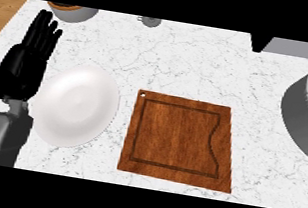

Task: Pick the pear from the cutting board and place it in the pot

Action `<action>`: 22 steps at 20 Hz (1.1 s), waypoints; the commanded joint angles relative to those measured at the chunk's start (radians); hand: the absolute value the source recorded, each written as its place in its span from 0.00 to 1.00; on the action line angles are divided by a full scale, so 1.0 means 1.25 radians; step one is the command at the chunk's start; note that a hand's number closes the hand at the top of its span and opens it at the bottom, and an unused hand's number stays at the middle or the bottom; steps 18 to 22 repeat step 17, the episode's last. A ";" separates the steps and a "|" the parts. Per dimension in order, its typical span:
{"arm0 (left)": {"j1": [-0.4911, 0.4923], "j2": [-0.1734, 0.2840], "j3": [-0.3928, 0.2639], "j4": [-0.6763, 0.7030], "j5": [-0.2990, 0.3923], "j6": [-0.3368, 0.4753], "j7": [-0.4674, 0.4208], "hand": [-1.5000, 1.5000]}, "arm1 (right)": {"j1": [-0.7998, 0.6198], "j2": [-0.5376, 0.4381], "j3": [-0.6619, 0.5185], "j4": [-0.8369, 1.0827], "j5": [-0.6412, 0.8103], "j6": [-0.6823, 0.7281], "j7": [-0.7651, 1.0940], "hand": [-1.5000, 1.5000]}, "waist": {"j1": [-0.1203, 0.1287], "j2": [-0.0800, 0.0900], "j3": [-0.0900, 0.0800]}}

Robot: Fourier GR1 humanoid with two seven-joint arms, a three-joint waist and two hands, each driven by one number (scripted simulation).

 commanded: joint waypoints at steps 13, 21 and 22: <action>0.002 0.012 0.017 0.007 0.010 -0.014 -0.016 0.50 | 0.115 -0.115 -0.086 0.018 -0.079 0.117 -0.020 0.00 | 0.004 0.009 0.006; 0.009 0.005 0.018 0.005 0.012 -0.011 -0.020 0.50 | 0.137 -0.142 -0.098 0.010 -0.093 0.152 -0.014 0.00 | -0.001 0.006 0.006; 0.009 0.005 0.018 0.005 0.012 -0.011 -0.020 0.50 | 0.137 -0.142 -0.098 0.010 -0.093 0.152 -0.014 0.00 | -0.001 0.006 0.006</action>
